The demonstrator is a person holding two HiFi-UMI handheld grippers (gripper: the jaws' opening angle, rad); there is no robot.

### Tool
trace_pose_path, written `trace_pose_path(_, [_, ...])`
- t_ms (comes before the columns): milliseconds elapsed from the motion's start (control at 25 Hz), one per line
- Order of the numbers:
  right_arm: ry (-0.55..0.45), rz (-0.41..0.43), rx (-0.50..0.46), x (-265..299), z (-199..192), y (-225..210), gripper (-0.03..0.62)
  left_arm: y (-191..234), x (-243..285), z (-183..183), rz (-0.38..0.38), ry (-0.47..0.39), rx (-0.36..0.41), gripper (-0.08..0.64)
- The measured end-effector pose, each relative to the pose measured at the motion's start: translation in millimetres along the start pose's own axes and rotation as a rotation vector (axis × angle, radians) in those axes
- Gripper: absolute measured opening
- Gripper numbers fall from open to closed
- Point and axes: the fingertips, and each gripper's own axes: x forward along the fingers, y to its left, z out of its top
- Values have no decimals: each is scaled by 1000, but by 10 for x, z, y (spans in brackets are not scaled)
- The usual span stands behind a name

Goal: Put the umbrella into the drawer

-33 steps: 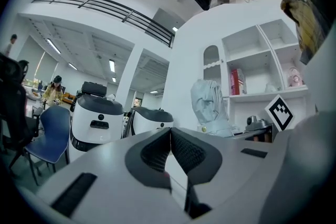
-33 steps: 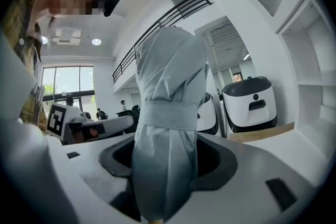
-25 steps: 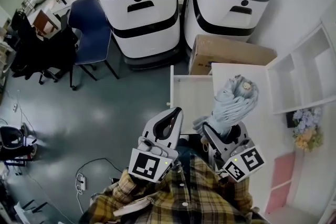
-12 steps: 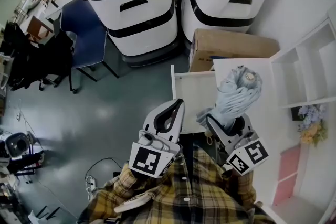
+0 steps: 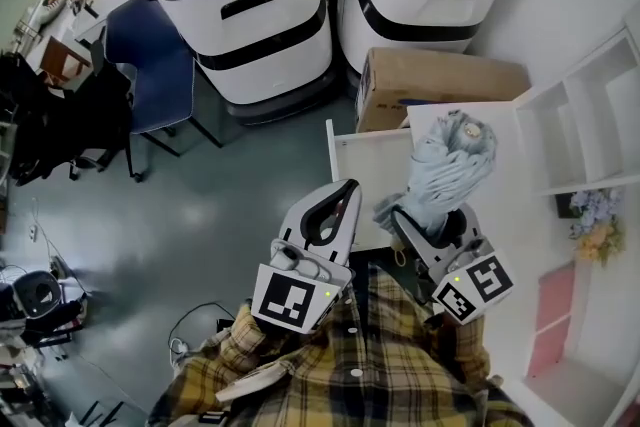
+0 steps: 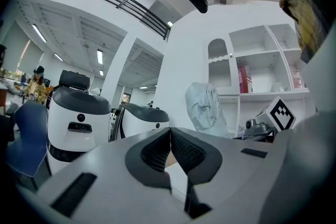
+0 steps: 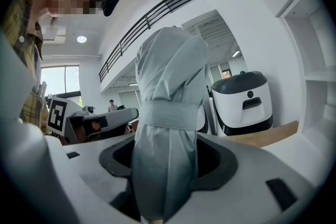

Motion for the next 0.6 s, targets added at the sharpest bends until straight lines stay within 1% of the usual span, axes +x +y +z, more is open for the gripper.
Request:
trace_pose_path(240, [15,-6,-1,41,-8,-36,279,29,53,-28,-8,7,-10,21])
trace_pose_path(600, [68,-3,28,97,-116,-123,279,0,148,-150,-25,31,-43,21])
